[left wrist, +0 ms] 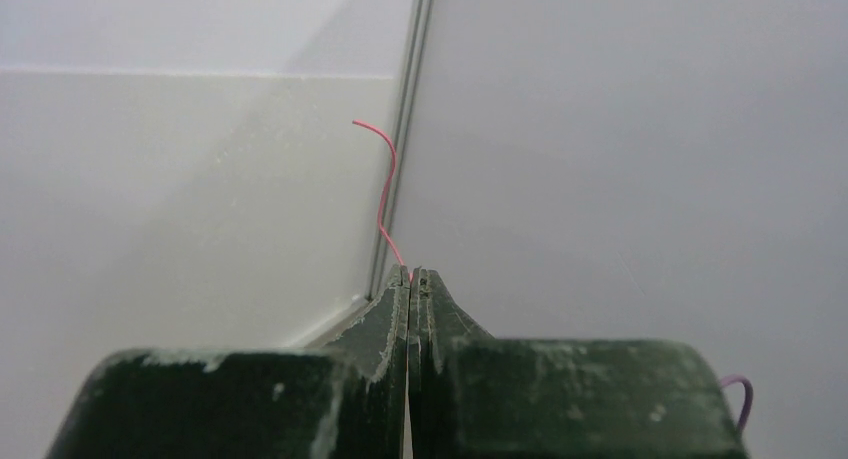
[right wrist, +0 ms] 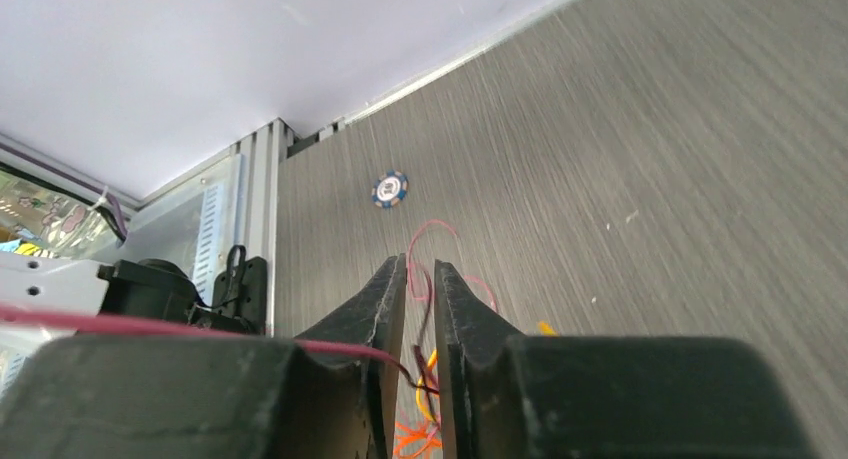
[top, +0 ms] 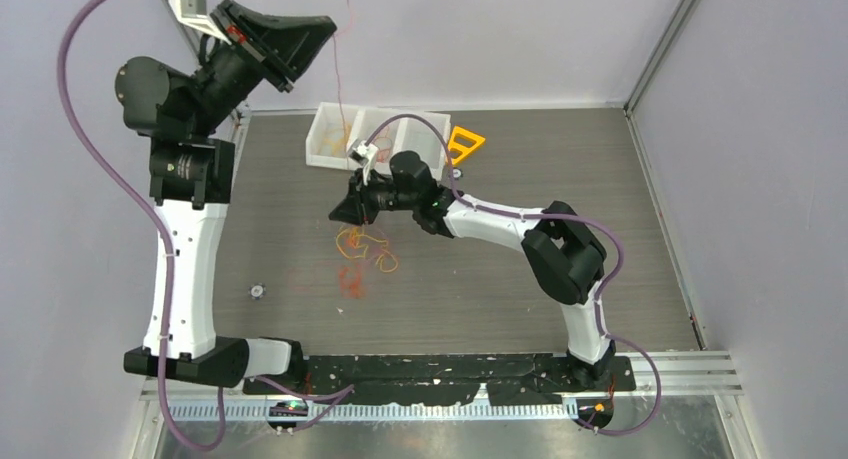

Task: Untangle the cables

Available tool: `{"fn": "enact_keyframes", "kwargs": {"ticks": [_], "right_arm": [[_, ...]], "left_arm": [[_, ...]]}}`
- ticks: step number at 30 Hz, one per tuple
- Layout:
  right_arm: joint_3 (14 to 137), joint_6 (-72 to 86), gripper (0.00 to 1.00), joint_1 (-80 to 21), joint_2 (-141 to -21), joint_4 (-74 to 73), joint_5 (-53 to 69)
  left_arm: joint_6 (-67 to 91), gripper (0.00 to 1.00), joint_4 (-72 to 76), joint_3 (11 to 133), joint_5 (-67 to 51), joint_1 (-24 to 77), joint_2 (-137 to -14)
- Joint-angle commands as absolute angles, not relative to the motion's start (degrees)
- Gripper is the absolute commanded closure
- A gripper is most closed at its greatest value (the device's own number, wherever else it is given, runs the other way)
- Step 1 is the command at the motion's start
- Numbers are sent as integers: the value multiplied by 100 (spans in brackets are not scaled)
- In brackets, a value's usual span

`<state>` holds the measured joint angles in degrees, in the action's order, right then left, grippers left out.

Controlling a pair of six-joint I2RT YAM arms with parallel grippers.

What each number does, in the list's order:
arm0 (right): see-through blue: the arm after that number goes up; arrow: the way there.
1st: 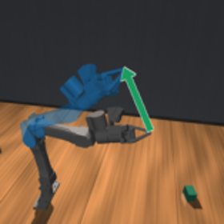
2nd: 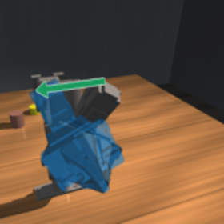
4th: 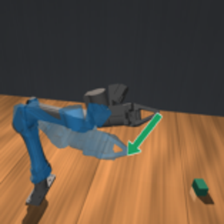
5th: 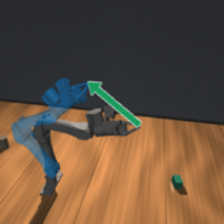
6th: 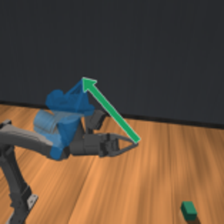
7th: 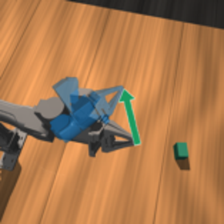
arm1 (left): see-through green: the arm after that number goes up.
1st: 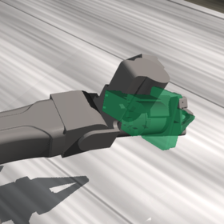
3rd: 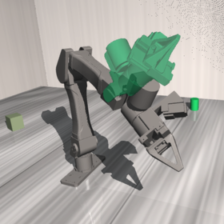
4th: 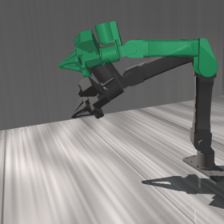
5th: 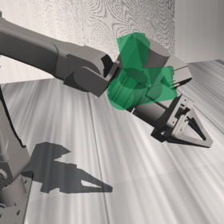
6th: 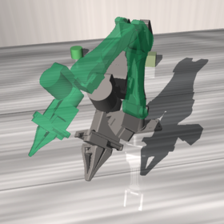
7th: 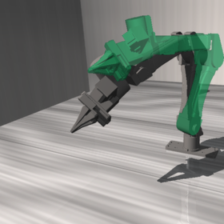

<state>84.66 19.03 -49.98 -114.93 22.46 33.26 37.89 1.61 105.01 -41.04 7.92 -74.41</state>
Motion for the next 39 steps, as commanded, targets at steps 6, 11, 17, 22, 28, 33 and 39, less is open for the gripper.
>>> {"fn": "enact_keyframes", "kwargs": {"ticks": [6, 11, 17, 22, 28, 33, 39], "right_arm": [[7290, 1354, 75, -4926, -11352, 1670, 2943], [6598, 1216, 70, -4237, -11199, 1212, 3198], [6389, 955, 64, -3545, -10937, 600, 3489], [6466, 428, 33, -3230, -10106, 113, 4020], [7434, -456, 11, -3177, -8989, -1557, 4574], [8163, -1047, 6, -3142, -8541, -2671, 4450], [7964, -777, 6, -2507, -8463, -2800, 4245]], "left_arm": [[3403, 100, 31, 12835, -3398, 682, -7901], [3414, 100, 112, 13414, -3029, 462, -7897], [3621, 100, 134, 13091, -3053, 396, -7677], [3799, 100, 293, 11840, -3372, 398, -7327], [4126, 100, 593, 10741, -3683, 437, -7210], [3976, 100, 683, 10256, -3822, 680, -7414], [3324, 100, 869, 10593, -3659, 1099, -8229]]}}
